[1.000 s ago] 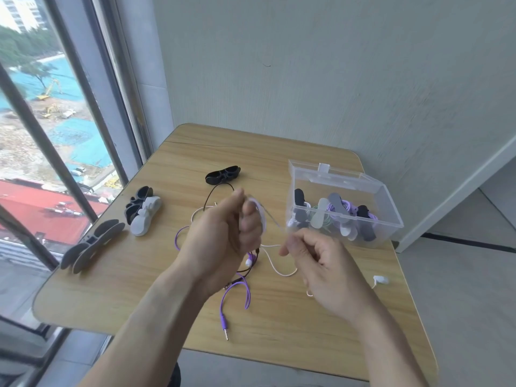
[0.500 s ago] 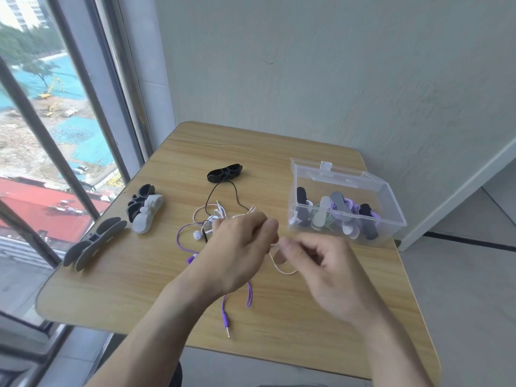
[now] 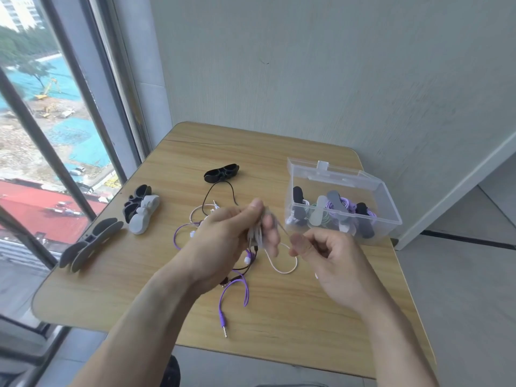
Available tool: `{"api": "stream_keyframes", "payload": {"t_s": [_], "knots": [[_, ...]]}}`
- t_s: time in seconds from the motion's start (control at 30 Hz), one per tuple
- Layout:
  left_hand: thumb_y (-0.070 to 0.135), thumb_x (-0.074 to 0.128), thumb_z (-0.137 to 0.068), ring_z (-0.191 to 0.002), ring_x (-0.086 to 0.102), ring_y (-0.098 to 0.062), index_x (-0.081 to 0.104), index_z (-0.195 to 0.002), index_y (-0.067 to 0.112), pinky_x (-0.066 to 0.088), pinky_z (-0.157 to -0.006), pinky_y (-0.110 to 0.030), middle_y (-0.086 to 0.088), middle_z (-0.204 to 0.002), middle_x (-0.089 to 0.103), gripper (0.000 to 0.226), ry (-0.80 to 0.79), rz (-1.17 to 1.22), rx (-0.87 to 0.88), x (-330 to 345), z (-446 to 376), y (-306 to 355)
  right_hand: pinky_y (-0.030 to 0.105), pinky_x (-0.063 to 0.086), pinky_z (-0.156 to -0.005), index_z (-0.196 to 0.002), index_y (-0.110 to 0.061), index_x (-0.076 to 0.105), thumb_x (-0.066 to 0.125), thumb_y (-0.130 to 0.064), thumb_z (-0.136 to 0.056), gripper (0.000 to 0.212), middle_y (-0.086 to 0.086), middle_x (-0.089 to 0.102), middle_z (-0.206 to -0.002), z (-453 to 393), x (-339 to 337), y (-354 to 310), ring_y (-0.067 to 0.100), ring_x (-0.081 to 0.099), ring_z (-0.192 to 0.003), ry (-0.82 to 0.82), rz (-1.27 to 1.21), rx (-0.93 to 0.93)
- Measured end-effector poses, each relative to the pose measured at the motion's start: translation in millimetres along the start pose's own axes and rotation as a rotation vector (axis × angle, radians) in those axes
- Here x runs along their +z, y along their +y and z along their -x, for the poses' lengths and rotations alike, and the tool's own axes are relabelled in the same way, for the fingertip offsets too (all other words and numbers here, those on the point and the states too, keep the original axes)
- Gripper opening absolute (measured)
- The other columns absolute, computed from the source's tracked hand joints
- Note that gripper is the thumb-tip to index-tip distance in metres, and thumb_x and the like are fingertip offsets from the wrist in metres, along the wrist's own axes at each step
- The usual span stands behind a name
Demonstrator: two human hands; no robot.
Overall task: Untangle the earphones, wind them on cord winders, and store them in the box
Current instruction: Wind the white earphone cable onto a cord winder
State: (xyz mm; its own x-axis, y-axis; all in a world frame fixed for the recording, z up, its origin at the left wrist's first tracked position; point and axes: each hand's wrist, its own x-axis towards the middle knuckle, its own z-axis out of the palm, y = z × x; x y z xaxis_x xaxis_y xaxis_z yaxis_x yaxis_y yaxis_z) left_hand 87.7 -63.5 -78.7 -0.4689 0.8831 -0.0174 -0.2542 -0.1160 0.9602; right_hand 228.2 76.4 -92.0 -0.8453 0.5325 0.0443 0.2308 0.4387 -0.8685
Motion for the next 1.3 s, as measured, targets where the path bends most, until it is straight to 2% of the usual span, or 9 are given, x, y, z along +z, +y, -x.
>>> {"api": "stream_keyframes", "payload": {"t_s": [0.17, 0.33, 0.5, 0.6, 0.77, 0.9, 1.03, 1.17, 1.3], "knots": [[0.014, 0.058, -0.094, -0.095, 0.073, -0.021, 0.066, -0.102, 0.006, 0.047, -0.076, -0.028, -0.007, -0.098, 0.075, 0.014, 0.337, 0.214, 0.07, -0.3, -5.1, -2.8, 0.031, 0.038, -0.053, -0.08, -0.026, 0.065, 0.052, -0.033, -0.103, 0.028, -0.009, 0.054, -0.057, 4.7, 27.3, -4.2, 0.009, 0.045, -0.051, -0.146, 0.145, -0.022], [-0.006, 0.051, -0.095, -0.093, 0.073, -0.009, 0.067, -0.105, 0.009, 0.054, -0.081, -0.021, 0.0, -0.098, 0.077, 0.025, 0.499, -0.353, 0.166, -5.1, -6.5, -12.2, 0.033, 0.048, -0.064, -0.098, -0.023, 0.064, 0.048, -0.02, -0.102, 0.016, -0.004, 0.061, -0.071, 12.3, 54.4, -15.0, 0.019, 0.057, -0.064, -0.245, 0.11, -0.062], [0.042, 0.041, -0.094, -0.077, 0.066, -0.01, 0.065, -0.083, 0.016, 0.052, -0.076, -0.032, 0.005, -0.079, 0.071, 0.038, 0.302, -0.628, 0.05, 3.2, -3.1, -18.0, 0.032, 0.038, -0.054, -0.086, -0.021, 0.068, 0.057, -0.026, -0.101, 0.019, -0.005, 0.05, -0.06, 10.3, 34.0, -20.4, 0.022, 0.043, -0.058, -0.142, 0.062, -0.108], [0.035, 0.039, -0.101, -0.059, 0.052, -0.011, 0.054, -0.066, 0.01, 0.044, -0.063, -0.031, -0.001, -0.064, 0.063, 0.046, 0.144, -0.776, -0.04, 7.3, 0.8, -14.1, 0.033, 0.051, -0.065, -0.082, -0.022, 0.076, 0.062, -0.02, -0.097, 0.021, -0.01, 0.071, -0.072, 9.6, 18.0, -20.5, 0.018, 0.062, -0.067, -0.094, 0.022, -0.1], [0.028, 0.042, -0.102, -0.049, 0.046, -0.004, 0.053, -0.054, 0.015, 0.036, -0.053, -0.018, 0.005, -0.055, 0.058, 0.051, 0.019, -0.931, -0.138, 14.4, 1.7, -10.9, 0.02, 0.052, -0.066, -0.074, -0.022, 0.078, 0.075, -0.016, -0.087, 0.015, -0.01, 0.075, -0.071, 13.7, 12.4, -17.4, 0.005, 0.07, -0.068, -0.039, 0.022, -0.075], [0.035, 0.042, -0.102, -0.043, 0.028, -0.014, 0.031, -0.049, 0.017, 0.027, -0.048, -0.026, 0.006, -0.044, 0.034, 0.057, 0.073, -0.777, -0.158, 14.4, 0.7, -10.2, 0.021, 0.053, -0.06, -0.075, -0.022, 0.077, 0.086, -0.031, -0.074, 0.012, -0.006, 0.073, -0.067, 7.1, 5.4, -11.4, 0.009, 0.069, -0.062, 0.136, -0.094, -0.051], [0.026, 0.047, -0.102, -0.045, 0.018, -0.013, 0.025, -0.054, 0.023, 0.019, -0.044, -0.024, 0.006, -0.05, 0.023, 0.053, 0.226, -0.354, -0.128, 19.0, -2.2, -5.3, 0.031, 0.056, -0.058, -0.085, -0.027, 0.078, 0.074, -0.037, -0.08, 0.011, 0.002, 0.068, -0.068, 4.1, 11.9, -8.3, 0.016, 0.066, -0.062, 0.081, -0.257, -0.076], [0.027, 0.042, -0.104, -0.05, 0.021, -0.017, 0.029, -0.053, 0.023, 0.017, -0.057, -0.036, 0.0, -0.053, 0.025, 0.053, 0.342, 0.008, -0.059, 26.1, -5.7, -13.1, 0.03, 0.055, -0.053, -0.104, -0.027, 0.076, 0.058, -0.023, -0.101, 0.018, 0.003, 0.069, -0.08, 3.5, 35.4, -9.0, 0.019, 0.066, -0.066, 0.077, -0.323, -0.107], [0.027, 0.035, -0.106, -0.055, 0.036, -0.021, 0.046, -0.071, 0.012, 0.03, -0.056, -0.037, -0.005, -0.063, 0.042, 0.04, 0.237, 0.227, 0.01, 31.7, -4.2, -17.6, 0.031, 0.051, -0.053, -0.112, -0.027, 0.072, 0.046, -0.041, -0.101, 0.031, -0.002, 0.063, -0.088, 1.2, 49.1, -9.1, 0.019, 0.061, -0.07, 0.154, -0.343, -0.121]]}}
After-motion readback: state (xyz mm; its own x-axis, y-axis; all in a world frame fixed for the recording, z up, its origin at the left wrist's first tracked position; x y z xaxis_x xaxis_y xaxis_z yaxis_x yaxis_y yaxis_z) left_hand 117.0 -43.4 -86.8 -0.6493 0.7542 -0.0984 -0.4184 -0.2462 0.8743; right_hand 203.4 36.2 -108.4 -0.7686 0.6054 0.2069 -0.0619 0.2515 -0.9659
